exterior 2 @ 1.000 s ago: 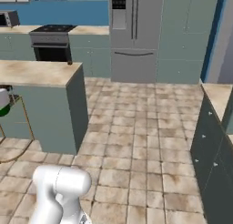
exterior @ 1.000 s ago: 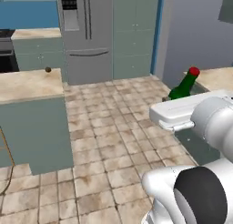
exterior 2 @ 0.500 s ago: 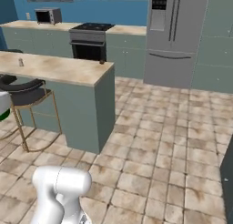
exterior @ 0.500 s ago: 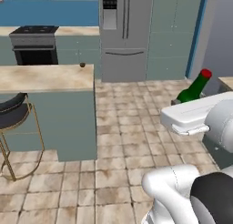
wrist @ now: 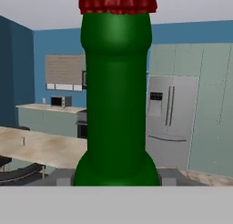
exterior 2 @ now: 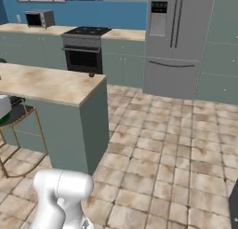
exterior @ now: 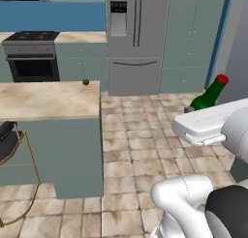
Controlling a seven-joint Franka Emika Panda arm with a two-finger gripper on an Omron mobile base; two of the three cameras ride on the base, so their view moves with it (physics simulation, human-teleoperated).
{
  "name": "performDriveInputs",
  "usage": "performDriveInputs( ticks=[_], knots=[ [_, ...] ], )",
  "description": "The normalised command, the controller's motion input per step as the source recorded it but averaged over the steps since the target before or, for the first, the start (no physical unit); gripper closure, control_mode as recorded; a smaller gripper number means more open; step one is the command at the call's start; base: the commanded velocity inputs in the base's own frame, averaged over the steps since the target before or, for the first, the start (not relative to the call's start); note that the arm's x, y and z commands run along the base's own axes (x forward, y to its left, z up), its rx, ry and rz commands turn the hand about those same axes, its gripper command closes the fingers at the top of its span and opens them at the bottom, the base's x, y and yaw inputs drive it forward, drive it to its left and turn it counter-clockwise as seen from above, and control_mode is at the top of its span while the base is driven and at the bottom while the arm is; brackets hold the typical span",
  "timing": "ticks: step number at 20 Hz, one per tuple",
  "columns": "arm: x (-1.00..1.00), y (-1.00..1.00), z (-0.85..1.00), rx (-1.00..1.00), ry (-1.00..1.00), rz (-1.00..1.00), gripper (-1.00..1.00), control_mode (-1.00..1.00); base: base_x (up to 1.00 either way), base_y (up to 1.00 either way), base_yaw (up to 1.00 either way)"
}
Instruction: Open the cabinet directly in front. Then move the beer and the cup to the dining counter with the candle on it.
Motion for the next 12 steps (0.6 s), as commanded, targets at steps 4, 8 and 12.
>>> performDriveInputs(
  ticks=[4,8,12],
  knots=[
    [0.0,0.0,0.0,0.0,0.0,0.0,1.0,1.0,0.99,0.32,0.0],
    [0.0,0.0,0.0,0.0,0.0,0.0,1.0,1.0,0.97,0.62,0.0],
    [0.0,0.0,0.0,0.0,0.0,0.0,1.0,1.0,0.78,0.83,0.0]
  ],
)
